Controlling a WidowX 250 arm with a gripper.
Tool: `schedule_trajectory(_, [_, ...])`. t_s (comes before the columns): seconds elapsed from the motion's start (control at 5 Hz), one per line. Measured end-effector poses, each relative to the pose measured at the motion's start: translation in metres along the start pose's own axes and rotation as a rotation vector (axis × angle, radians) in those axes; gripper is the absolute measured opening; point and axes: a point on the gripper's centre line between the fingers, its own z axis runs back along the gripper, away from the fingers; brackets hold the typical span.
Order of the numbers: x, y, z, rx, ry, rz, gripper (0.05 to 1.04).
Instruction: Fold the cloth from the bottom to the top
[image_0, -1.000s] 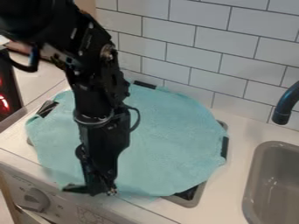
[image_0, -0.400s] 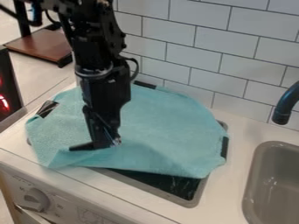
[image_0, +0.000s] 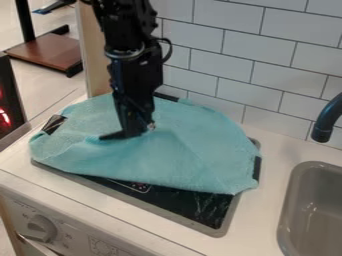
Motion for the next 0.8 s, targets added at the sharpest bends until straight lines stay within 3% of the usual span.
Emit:
schedule_trajectory(0.4, [0.035,0.026,-0.015,0.030,-0.009,0.023,0.052])
schedule_trajectory(0.6, [0.044,0.037,-0.025,0.068,-0.002,0.029,0.052])
schedule_trajectory(0.8, [0.048,0.038,-0.039,0.075,0.025,0.008,0.052])
